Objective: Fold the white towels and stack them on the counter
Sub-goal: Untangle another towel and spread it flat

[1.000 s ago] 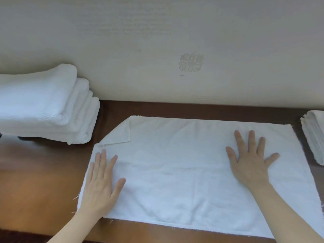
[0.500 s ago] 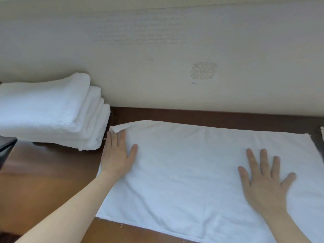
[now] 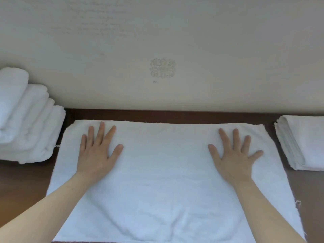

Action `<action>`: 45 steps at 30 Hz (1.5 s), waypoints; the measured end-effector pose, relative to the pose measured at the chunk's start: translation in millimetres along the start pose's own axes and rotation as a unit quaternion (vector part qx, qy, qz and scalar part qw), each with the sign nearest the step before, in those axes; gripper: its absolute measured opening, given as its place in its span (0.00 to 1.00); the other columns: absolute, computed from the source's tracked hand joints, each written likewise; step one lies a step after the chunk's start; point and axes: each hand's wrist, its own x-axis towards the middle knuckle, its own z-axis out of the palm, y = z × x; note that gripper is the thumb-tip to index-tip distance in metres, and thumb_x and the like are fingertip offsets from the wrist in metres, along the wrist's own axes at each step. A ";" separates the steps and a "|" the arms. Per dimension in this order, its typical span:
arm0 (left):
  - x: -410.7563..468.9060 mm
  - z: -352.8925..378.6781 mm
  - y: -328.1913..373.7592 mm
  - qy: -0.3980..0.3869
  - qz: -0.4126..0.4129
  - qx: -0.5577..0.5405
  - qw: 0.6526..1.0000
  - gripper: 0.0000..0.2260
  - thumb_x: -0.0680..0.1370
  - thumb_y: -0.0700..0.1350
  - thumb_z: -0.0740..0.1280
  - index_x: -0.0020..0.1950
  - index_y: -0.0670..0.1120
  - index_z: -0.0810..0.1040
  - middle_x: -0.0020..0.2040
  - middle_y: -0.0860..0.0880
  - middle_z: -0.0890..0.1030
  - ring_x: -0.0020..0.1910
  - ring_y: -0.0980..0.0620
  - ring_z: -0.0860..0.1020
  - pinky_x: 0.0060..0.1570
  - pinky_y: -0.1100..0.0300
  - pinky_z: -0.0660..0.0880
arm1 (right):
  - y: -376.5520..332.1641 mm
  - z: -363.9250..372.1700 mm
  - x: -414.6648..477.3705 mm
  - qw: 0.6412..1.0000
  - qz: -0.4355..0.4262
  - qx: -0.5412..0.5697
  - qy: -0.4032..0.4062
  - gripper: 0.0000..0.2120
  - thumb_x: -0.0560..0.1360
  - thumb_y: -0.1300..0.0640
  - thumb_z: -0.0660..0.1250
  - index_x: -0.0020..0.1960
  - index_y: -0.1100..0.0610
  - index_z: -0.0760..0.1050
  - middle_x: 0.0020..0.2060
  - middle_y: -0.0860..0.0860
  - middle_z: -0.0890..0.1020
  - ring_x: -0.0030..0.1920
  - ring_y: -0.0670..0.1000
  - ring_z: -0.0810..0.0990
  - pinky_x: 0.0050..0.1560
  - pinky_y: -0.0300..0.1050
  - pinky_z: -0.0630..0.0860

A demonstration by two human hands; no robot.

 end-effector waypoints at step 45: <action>-145.7 18.8 -45.9 -0.058 -0.044 -0.003 0.997 0.28 0.82 0.65 0.43 0.81 0.60 0.46 0.80 0.58 0.40 0.80 0.53 0.39 0.71 0.59 0.27 | 79.0 31.2 -137.6 0.999 0.013 0.031 0.016 0.32 0.78 0.31 0.35 0.79 0.40 0.36 0.80 0.48 0.41 0.79 0.54 0.37 0.73 0.71 0.38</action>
